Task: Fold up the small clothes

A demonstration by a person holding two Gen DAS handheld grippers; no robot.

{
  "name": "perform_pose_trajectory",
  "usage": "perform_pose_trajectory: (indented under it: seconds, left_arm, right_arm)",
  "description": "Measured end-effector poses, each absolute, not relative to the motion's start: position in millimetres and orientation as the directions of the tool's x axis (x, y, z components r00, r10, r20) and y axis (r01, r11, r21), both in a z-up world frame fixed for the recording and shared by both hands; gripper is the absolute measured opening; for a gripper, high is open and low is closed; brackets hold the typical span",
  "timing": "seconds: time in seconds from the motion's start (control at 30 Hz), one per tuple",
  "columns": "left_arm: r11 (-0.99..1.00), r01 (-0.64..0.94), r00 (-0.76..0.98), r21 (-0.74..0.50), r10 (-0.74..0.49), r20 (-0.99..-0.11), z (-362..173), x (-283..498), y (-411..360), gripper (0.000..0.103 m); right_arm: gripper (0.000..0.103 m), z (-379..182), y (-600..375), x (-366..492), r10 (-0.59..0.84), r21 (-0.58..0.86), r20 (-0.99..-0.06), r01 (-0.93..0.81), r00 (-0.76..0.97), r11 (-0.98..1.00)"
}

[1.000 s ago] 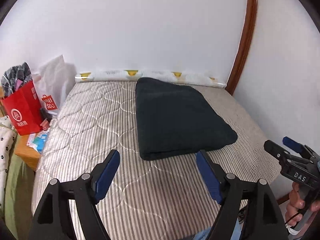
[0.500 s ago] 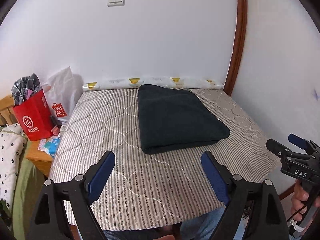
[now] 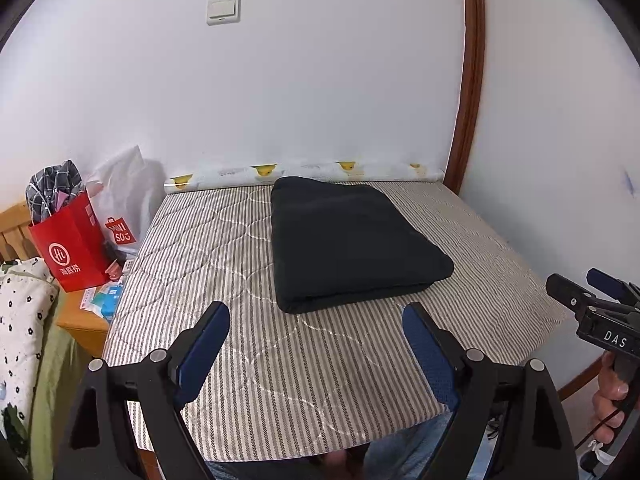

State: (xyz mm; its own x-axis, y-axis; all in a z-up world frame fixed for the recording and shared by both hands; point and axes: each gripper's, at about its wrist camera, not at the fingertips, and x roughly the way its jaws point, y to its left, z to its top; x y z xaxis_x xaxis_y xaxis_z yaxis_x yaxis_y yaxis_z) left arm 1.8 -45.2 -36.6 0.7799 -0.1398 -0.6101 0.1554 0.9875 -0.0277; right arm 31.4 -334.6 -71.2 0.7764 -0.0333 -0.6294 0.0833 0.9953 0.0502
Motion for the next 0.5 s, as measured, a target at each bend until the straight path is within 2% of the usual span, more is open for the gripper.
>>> perform_pose_trajectory:
  seconds: [0.5]
  left_arm:
    - [0.988, 0.147, 0.774, -0.049, -0.146, -0.616, -40.2, 3.8, -37.1, 0.088]
  right_arm:
    - [0.1, -67.6, -320.4, 28.3, -0.038, 0.026, -0.626, 0.07, 0.779, 0.997]
